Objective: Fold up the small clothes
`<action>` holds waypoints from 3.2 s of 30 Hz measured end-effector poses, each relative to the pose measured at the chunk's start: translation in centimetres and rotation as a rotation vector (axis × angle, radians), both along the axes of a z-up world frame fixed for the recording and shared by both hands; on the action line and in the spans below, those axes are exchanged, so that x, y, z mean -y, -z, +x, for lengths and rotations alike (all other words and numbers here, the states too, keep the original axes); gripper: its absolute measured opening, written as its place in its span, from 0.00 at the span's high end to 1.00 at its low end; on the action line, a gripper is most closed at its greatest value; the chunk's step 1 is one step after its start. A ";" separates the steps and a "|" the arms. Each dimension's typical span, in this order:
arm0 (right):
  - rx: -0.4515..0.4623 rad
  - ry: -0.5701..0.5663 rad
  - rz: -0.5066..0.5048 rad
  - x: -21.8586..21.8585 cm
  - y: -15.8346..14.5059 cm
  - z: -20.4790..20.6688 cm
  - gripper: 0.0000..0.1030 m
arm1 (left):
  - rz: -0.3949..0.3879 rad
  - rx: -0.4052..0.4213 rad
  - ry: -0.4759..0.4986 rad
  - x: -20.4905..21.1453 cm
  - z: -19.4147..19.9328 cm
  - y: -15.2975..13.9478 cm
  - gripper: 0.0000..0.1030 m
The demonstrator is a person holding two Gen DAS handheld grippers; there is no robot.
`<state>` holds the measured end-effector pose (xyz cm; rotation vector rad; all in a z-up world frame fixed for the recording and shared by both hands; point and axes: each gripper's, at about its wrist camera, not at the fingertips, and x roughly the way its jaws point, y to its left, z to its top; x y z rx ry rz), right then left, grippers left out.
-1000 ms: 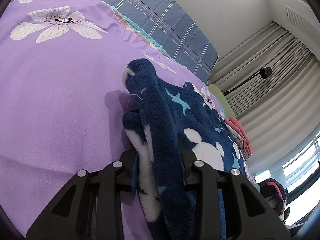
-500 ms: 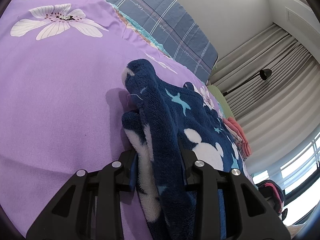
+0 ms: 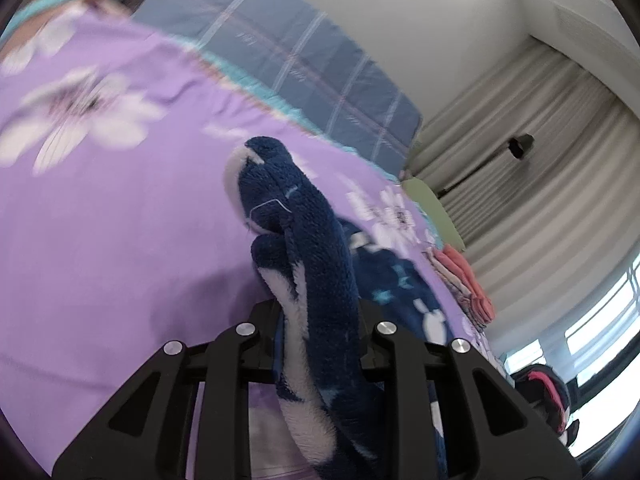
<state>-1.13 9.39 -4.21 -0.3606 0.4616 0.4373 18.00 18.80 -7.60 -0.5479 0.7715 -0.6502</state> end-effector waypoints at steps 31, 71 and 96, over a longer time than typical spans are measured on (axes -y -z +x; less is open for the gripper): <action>-0.263 0.524 0.841 35.6 5.8 -2.0 0.84 | 0.722 0.101 0.386 41.5 1.1 -1.7 0.53; -0.255 0.534 0.555 34.6 4.4 -0.9 0.87 | 0.973 0.357 0.340 37.8 -4.1 0.3 1.00; -0.287 0.504 0.589 35.1 6.0 -0.7 0.87 | 0.928 0.406 0.170 29.8 -19.8 3.1 0.29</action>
